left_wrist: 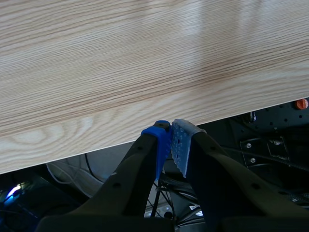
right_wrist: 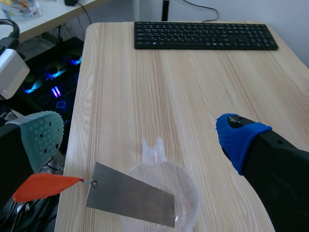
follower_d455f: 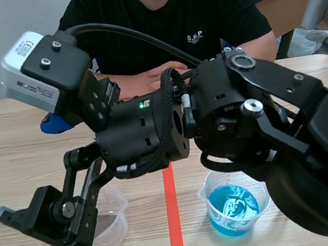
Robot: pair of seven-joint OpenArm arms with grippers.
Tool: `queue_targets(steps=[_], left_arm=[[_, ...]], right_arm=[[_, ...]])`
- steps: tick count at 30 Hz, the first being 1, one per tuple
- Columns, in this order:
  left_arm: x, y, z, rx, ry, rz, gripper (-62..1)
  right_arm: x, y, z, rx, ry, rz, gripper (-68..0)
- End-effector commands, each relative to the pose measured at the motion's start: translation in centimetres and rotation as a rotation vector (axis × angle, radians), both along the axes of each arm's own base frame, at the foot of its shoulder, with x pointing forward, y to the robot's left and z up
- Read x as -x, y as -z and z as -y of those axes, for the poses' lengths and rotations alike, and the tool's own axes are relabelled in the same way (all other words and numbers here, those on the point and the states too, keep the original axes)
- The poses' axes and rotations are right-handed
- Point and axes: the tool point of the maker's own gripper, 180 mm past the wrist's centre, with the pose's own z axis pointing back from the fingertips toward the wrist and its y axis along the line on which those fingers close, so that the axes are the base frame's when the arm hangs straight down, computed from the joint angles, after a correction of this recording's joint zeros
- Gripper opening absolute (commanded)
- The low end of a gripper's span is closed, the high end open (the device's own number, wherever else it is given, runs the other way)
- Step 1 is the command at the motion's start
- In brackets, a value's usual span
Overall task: Do the redox reaction experiment.
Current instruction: 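Return to the home posture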
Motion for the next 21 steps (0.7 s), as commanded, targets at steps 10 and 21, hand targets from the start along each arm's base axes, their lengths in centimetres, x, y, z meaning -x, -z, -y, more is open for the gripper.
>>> queue_targets(steps=[10, 21], left_arm=[[-0.1, -0.3, 0.2, 0.005, 0.006, 0.007, -56.3], [-0.7, -0.5, -0.8, -0.077, 0.091, 0.015, -56.3]], right_arm=[[-2.3, -2.5, 6.2, -0.042, 0.229, 0.098, 0.4], [-3.0, -3.3, 13.5, -0.025, 0.420, 0.176, 0.4]])
